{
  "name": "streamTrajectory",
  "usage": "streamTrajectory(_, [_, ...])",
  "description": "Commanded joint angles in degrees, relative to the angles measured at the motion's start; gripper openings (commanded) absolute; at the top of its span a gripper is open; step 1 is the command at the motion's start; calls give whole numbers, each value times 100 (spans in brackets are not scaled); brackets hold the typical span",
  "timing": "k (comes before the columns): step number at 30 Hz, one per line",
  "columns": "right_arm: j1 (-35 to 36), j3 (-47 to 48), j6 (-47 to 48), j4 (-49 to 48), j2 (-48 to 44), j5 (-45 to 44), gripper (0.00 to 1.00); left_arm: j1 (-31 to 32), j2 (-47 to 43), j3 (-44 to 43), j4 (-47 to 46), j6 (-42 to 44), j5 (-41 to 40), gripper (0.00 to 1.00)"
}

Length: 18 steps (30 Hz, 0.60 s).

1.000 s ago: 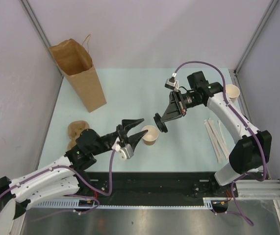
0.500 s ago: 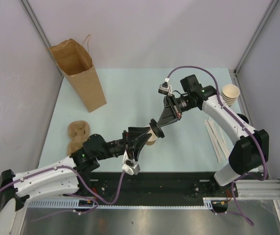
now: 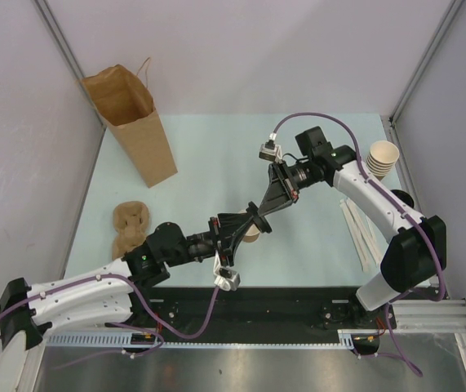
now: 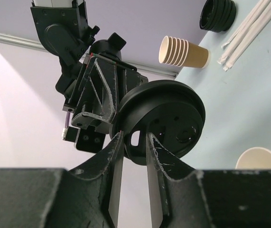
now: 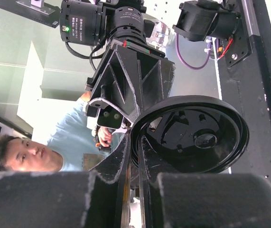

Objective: Pack the takeout coffee

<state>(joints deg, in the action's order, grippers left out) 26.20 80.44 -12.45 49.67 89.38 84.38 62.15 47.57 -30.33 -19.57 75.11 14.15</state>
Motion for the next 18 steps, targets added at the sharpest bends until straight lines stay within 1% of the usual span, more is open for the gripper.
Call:
streamTrajectory(1, [52,-90,-161,-159,-272,1046,0,43,42,-96,-47,206,-158,27])
streamTrajectory(14, [202,-205,-328,-361,-264,1046,0,34,68,-70,-249,258,-167,25])
streamTrajectory(17, [237,-196,-363,-396,-237,1046,0,43,103,-79,-301,258,-150,22])
streamTrajectory(18, [246,-196,-364,-397,-246,1046,0,43,129,-87,-301,267,-132,19])
